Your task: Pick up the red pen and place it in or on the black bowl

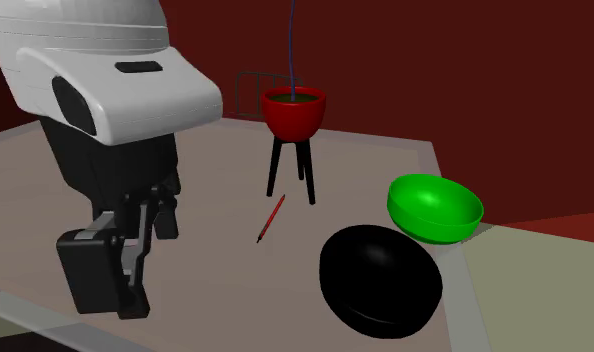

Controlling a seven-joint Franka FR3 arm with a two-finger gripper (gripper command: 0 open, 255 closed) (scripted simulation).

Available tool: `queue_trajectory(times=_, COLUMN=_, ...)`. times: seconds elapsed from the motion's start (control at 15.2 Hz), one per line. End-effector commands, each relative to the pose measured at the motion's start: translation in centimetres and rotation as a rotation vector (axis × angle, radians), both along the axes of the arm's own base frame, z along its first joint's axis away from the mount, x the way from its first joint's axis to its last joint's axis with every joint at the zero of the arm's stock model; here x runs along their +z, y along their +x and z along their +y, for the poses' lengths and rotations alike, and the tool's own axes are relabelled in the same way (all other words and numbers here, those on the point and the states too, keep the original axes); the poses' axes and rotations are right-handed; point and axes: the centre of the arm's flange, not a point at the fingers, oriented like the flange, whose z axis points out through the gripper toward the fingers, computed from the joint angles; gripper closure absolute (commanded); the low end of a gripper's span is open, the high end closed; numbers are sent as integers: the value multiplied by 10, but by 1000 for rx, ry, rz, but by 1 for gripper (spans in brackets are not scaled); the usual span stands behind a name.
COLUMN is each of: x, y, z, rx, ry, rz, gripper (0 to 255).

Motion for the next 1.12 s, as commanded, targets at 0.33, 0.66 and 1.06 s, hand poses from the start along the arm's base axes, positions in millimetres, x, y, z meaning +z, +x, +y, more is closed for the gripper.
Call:
queue_trajectory(times=0.33, x=-37, y=42, z=34, rx=223, ry=18, rz=-1, gripper=0)
queue_trajectory(times=0.66, x=-72, y=75, z=77, rx=447, ry=36, rz=-2, gripper=0)
queue_trajectory(times=1.06, x=-114, y=100, z=138, rx=715, ry=58, rz=-3, gripper=0)
